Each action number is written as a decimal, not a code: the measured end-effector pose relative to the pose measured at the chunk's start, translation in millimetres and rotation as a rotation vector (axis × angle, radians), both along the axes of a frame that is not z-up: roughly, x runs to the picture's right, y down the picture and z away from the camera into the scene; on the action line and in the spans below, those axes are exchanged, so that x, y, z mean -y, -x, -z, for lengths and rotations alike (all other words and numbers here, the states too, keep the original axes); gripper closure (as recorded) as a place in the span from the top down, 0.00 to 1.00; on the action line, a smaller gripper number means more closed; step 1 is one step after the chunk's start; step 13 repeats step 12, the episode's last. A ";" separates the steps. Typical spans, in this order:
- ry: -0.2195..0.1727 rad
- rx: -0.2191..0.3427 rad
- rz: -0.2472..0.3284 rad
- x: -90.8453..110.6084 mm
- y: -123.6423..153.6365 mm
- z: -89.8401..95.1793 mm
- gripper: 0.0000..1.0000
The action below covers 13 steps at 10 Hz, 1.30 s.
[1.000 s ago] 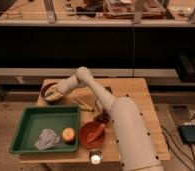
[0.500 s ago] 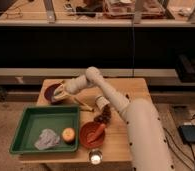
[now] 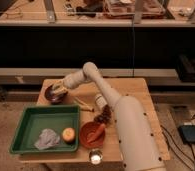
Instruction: Wipe purple bowl with sponge
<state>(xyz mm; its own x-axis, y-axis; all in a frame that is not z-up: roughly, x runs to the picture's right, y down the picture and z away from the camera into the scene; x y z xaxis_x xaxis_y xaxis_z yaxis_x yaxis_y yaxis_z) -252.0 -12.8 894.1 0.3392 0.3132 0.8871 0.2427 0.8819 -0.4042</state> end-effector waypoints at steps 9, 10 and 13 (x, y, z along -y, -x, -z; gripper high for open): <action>0.010 0.066 0.060 -22.3 34.2 8.0 0.00; 0.012 0.069 0.062 -25.8 29.3 11.8 0.00; 0.021 0.058 0.063 -31.1 11.4 15.5 0.00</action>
